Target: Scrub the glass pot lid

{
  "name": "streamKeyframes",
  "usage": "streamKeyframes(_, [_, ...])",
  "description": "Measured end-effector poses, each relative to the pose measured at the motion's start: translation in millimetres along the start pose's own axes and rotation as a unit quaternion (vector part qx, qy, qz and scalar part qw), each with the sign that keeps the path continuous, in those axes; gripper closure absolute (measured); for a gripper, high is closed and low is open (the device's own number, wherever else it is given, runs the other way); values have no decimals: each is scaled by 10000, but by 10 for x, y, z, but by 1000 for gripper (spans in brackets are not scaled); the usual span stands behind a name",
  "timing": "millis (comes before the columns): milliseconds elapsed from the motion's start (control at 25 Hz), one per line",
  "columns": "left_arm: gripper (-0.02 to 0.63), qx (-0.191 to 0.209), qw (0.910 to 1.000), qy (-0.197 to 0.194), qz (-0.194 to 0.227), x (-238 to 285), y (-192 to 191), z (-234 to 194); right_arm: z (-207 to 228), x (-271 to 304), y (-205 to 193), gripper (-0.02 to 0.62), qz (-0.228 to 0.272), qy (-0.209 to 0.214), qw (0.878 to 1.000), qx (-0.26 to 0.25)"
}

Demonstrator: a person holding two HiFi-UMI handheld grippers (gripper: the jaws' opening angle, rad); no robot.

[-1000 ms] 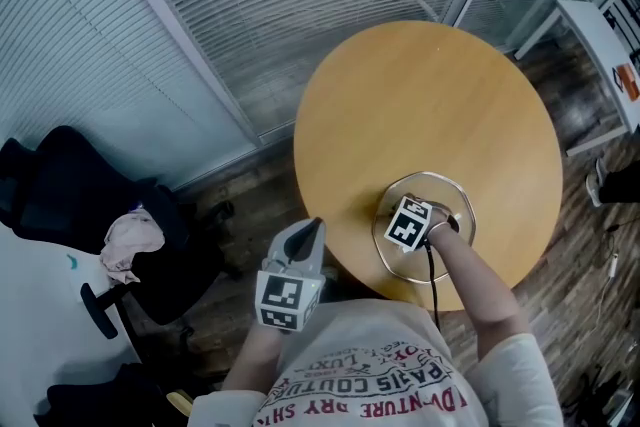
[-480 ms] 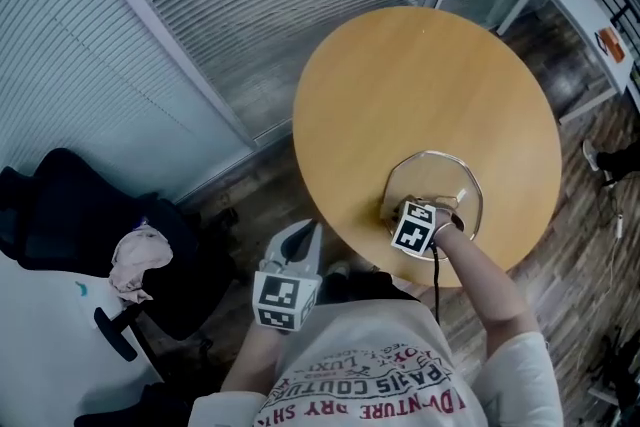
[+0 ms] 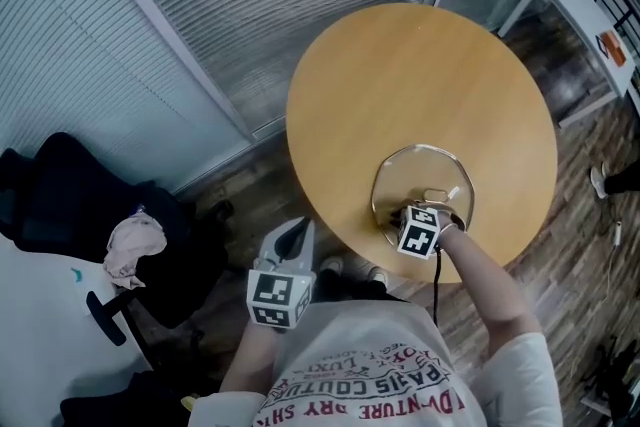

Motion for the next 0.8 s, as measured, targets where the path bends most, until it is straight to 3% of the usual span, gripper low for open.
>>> streamKeyframes(320, [598, -183, 9993, 321, -8, -43, -118, 584, -271, -64, -344, 537, 202, 263, 9949, -952])
streamKeyframes(520, [598, -230, 9986, 472, -1, -55, -141, 846, -336, -145, -536, 537, 442, 409, 9950, -800])
streamKeyframes(800, [598, -264, 9983, 512, -12, 2, -188, 1108, -512, -139, -805, 537, 436, 547, 9927, -987])
Point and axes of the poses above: the fingertips, and each gripper's own axes: x forward along the fingers, z to its right, y out of its top, the point moved 2 cm from there along -x, backward along the fingers, and after that the axes turned 7 degrees about y, right-handed, at the moved point
